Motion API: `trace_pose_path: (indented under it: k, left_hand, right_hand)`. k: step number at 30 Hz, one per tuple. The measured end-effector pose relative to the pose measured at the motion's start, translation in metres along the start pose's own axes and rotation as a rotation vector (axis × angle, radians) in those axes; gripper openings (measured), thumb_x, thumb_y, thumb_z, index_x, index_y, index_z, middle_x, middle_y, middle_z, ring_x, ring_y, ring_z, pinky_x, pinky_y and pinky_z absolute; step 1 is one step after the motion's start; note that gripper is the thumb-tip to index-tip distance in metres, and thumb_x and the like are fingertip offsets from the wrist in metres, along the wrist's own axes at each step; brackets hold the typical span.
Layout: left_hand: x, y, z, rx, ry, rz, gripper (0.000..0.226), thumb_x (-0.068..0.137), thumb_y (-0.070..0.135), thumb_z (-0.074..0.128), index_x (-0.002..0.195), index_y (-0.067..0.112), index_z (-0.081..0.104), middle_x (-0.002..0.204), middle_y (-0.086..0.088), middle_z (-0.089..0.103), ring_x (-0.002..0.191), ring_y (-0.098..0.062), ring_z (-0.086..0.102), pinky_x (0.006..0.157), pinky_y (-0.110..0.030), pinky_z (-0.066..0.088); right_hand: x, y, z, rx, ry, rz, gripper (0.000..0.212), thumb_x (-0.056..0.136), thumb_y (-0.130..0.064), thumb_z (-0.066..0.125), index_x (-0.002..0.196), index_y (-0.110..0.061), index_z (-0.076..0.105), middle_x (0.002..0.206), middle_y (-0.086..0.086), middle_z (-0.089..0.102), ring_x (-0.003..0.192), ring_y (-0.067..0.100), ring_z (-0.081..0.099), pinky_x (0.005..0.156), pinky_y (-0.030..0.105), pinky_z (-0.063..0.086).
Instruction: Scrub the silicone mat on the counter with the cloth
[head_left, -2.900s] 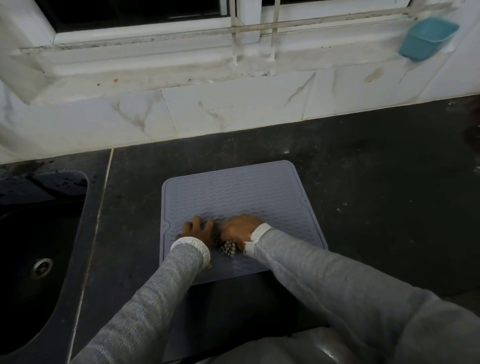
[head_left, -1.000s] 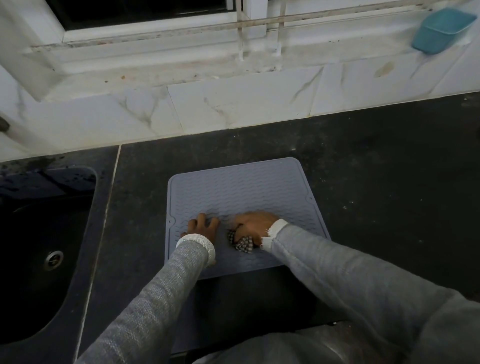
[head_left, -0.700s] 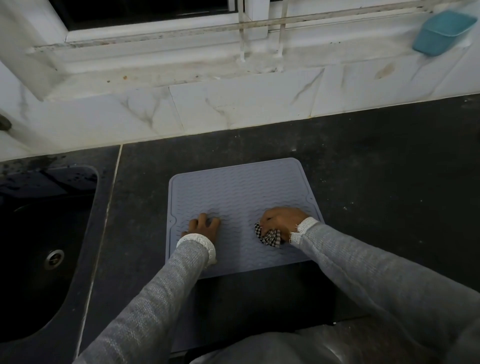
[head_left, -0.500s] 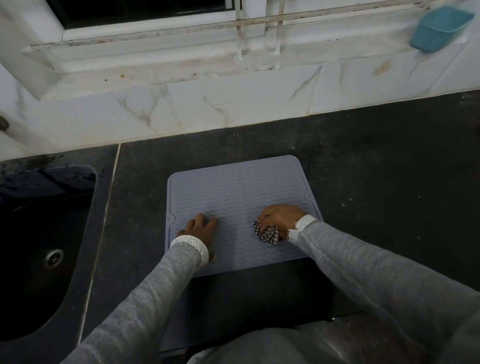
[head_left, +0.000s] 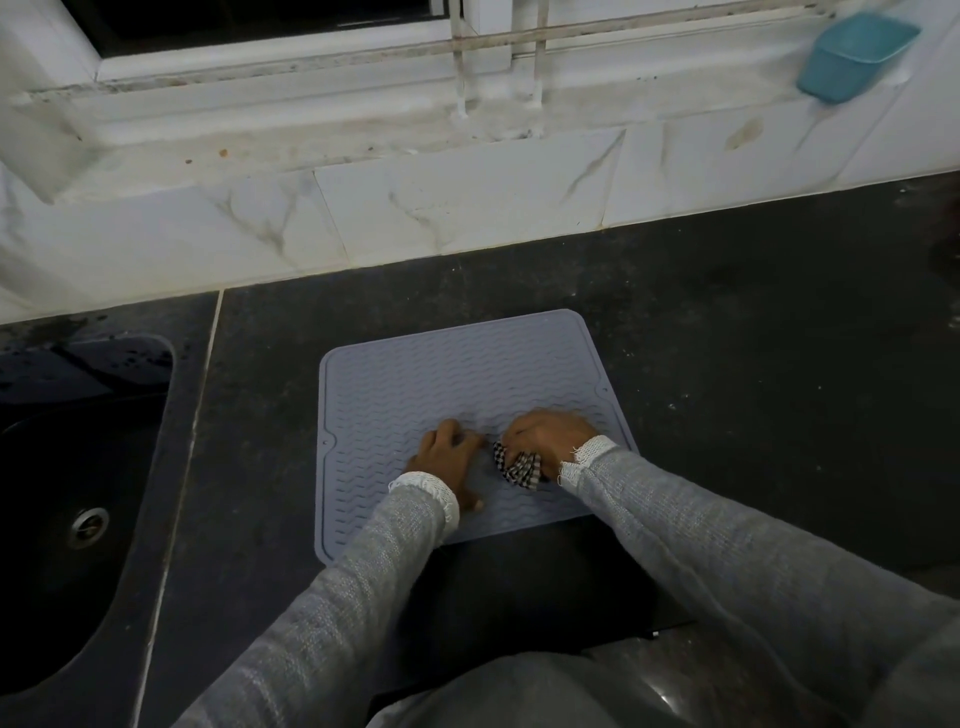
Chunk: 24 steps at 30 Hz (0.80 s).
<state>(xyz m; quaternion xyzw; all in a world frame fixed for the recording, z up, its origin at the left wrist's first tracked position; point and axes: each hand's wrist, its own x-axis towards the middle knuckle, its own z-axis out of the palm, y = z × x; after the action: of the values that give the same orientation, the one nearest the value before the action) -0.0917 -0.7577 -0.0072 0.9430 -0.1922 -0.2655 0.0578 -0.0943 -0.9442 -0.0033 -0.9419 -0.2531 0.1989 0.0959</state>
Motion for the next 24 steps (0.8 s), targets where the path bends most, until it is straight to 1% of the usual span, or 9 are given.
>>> trace_pose_path:
  k: [3,6,10,13,15,18,20,22,24]
  left_hand:
    - [0.002,-0.001,-0.001,0.018,-0.014,-0.003,0.086,0.070,0.035,0.080,0.141,0.030,0.033,0.143,-0.004,0.022,0.132,-0.029,0.027,0.104,-0.048,0.039]
    - [0.004,-0.001,-0.002,0.033,-0.020,-0.009,0.087,0.067,0.036,0.082,0.139,0.026,0.033,0.143,-0.005,0.023,0.131,-0.030,0.029,0.103,-0.049,0.040]
    - [0.007,-0.001,-0.003,0.058,-0.031,-0.027,0.098,0.066,0.039,0.082,0.144,0.025,0.025,0.145,-0.005,0.021,0.134,-0.032,0.026,0.105,-0.050,0.038]
    - [0.008,-0.001,-0.002,0.055,-0.027,-0.018,0.094,0.065,0.038,0.083,0.142,0.027,0.028,0.145,-0.005,0.021,0.133,-0.032,0.026,0.104,-0.051,0.039]
    - [0.007,-0.003,-0.002,0.050,-0.031,-0.017,0.091,0.066,0.038,0.082,0.140,0.029,0.030,0.145,-0.004,0.021,0.133,-0.032,0.026,0.104,-0.050,0.039]
    - [0.006,-0.004,-0.001,0.044,-0.032,-0.019,0.089,0.067,0.038,0.082,0.140,0.030,0.030,0.145,-0.004,0.020,0.134,-0.030,0.025,0.106,-0.050,0.038]
    - [0.006,-0.003,-0.001,0.042,-0.026,-0.018,0.088,0.068,0.038,0.081,0.140,0.031,0.031,0.145,-0.003,0.020,0.135,-0.030,0.024,0.106,-0.050,0.038]
    - [0.006,-0.003,-0.001,0.048,-0.031,-0.020,0.089,0.068,0.038,0.082,0.140,0.031,0.030,0.146,-0.004,0.020,0.135,-0.030,0.023,0.106,-0.051,0.038]
    - [0.007,-0.001,-0.002,0.056,-0.042,-0.029,0.090,0.068,0.037,0.081,0.141,0.029,0.029,0.146,-0.005,0.018,0.135,-0.030,0.022,0.105,-0.051,0.038]
  right_hand:
    - [0.000,-0.003,0.001,0.054,0.055,0.008,0.029,0.084,-0.020,0.063,0.113,-0.015,0.066,0.122,0.007,0.061,0.112,0.028,0.055,0.092,0.040,0.047]
    - [0.006,-0.014,-0.005,0.120,0.099,-0.031,0.024,0.086,-0.019,0.061,0.108,-0.012,0.068,0.115,0.008,0.065,0.107,0.026,0.057,0.091,0.036,0.047]
    - [0.019,-0.028,-0.007,0.067,0.024,-0.019,0.024,0.087,-0.020,0.057,0.109,-0.012,0.065,0.115,0.007,0.063,0.108,0.025,0.054,0.093,0.037,0.045]
    - [0.013,-0.022,0.002,0.016,0.084,-0.053,0.022,0.087,-0.025,0.059,0.105,-0.014,0.066,0.111,0.004,0.065,0.108,0.025,0.053,0.089,0.035,0.046]
    - [0.004,-0.012,0.001,0.013,0.093,-0.051,0.026,0.088,-0.028,0.058,0.110,-0.015,0.065,0.115,0.004,0.064,0.111,0.025,0.052,0.092,0.033,0.044]
    - [-0.009,0.010,-0.007,-0.007,0.021,0.023,0.034,0.088,-0.027,0.059,0.121,-0.018,0.060,0.126,0.003,0.058,0.119,0.023,0.049,0.099,0.032,0.039]
    - [-0.011,0.021,-0.009,-0.010,-0.020,0.054,0.038,0.084,-0.021,0.065,0.121,-0.019,0.060,0.126,0.005,0.059,0.119,0.025,0.051,0.100,0.035,0.041]
    - [-0.009,0.024,-0.010,0.003,-0.038,0.068,0.038,0.080,-0.018,0.070,0.117,-0.020,0.062,0.122,0.004,0.062,0.113,0.026,0.055,0.096,0.038,0.047]
    - [-0.005,0.012,-0.010,-0.003,0.012,0.041,0.033,0.082,-0.022,0.067,0.115,-0.020,0.064,0.118,0.005,0.063,0.109,0.026,0.057,0.092,0.038,0.049]
